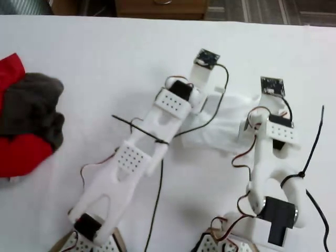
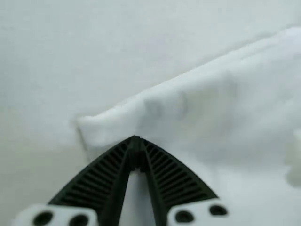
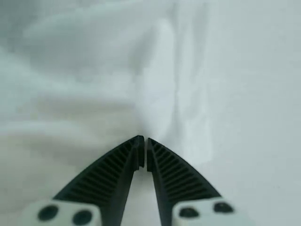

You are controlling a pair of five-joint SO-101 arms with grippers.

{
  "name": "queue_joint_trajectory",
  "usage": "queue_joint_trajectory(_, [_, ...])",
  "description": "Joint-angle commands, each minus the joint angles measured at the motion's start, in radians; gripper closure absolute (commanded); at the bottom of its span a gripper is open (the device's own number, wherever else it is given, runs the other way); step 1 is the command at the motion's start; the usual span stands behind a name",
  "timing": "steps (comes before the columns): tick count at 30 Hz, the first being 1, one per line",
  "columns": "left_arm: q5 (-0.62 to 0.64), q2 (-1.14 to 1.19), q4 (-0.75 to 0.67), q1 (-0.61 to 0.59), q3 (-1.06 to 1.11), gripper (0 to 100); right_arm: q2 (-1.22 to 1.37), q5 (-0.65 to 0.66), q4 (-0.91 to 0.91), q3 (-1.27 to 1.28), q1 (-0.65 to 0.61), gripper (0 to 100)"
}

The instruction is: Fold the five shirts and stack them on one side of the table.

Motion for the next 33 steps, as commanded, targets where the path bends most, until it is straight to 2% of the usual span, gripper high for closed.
queue_joint_trajectory(1, [0.005, -0.006, -0.028, -0.077, -0.045, 97, -0.054, 0.000, -0.074, 0.052, -0.005, 97.8])
queue_joint_trajectory(6, [0.003, -0.009, -0.023, -0.123, -0.044, 97, -0.054, 0.002, -0.142, 0.106, -0.005, 97.8])
queue_joint_trajectory(14, [-0.051, -0.014, 0.020, -0.140, -0.048, 97, -0.074, 0.002, -0.124, 0.087, -0.004, 97.8])
queue_joint_trajectory(19, [-0.051, -0.060, 0.124, -0.138, -0.160, 97, -0.173, -0.003, 0.036, -0.061, 0.013, 97.8])
queue_joint_trajectory(23, [-0.063, -0.124, 0.213, -0.133, -0.205, 97, -0.206, -0.003, 0.093, -0.189, 0.031, 97.8])
queue_joint_trajectory(26, [-0.121, -0.178, 0.318, -0.106, -0.205, 97, -0.168, -0.005, 0.093, -0.252, 0.031, 97.8])
queue_joint_trajectory(29, [-0.129, -0.222, 0.405, -0.072, -0.205, 97, -0.088, -0.006, 0.093, -0.311, 0.027, 97.8])
queue_joint_trajectory(33, [-0.124, -0.276, 0.413, -0.051, -0.197, 97, 0.061, -0.026, 0.093, -0.420, 0.033, 97.8])
